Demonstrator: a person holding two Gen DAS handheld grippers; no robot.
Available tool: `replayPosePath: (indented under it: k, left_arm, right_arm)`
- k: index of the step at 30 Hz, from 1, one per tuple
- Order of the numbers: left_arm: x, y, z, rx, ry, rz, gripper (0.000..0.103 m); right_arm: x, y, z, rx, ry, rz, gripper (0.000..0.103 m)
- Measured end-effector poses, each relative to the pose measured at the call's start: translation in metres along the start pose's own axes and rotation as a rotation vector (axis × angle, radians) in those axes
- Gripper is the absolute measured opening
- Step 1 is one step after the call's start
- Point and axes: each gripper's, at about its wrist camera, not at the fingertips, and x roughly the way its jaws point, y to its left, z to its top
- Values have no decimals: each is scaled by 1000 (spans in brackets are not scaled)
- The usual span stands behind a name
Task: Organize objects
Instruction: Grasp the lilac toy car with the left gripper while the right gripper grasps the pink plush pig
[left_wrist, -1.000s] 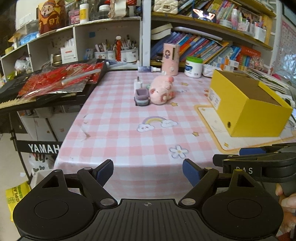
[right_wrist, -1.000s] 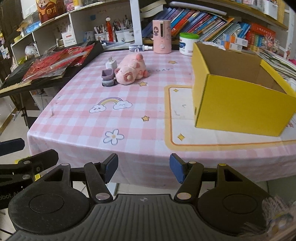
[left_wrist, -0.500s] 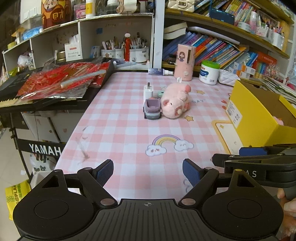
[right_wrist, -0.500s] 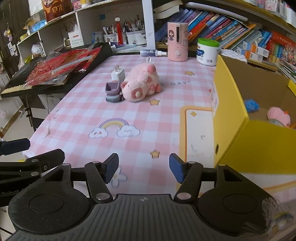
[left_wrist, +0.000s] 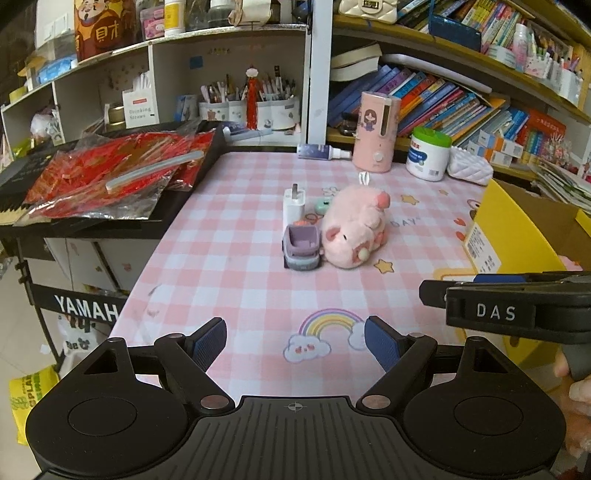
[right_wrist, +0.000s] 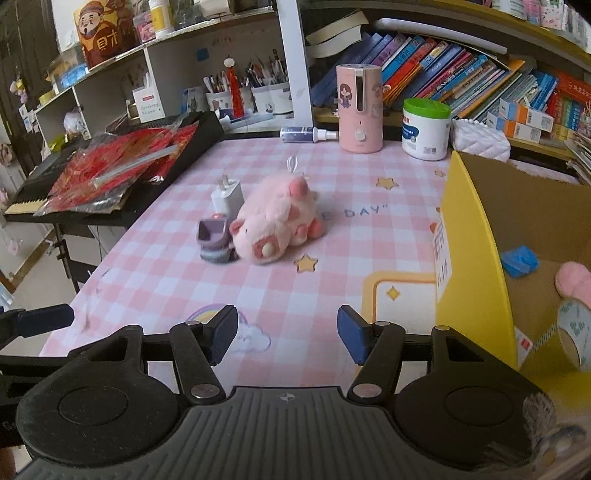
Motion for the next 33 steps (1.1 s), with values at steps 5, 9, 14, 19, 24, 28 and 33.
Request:
replayPosePath:
  k: [5, 9, 14, 19, 24, 28, 33]
  left_arm:
    - [12, 0, 8, -4, 8, -4, 84]
    - [21, -2, 15, 6, -9, -5, 83]
    - [42, 0, 30, 0, -23, 9, 75]
    - [73, 1, 49, -6, -20, 8, 69]
    - [105, -6, 62, 12, -8, 4, 64]
    - [128, -9, 66, 12, 28, 10, 59]
    - [139, -11, 68, 5, 34, -12, 59]
  right_arm:
    - [12, -6, 13, 5, 1, 12, 58]
    - [24, -9, 24, 17, 11, 22, 58]
    - [43, -12, 43, 41, 21, 43, 60]
    - [62, -12, 64, 59, 24, 62, 66]
    - [81, -14, 85, 76, 26, 68, 74]
    - [102, -17, 100, 99, 52, 80, 80]
    - [138, -16, 109, 117, 131, 79, 86]
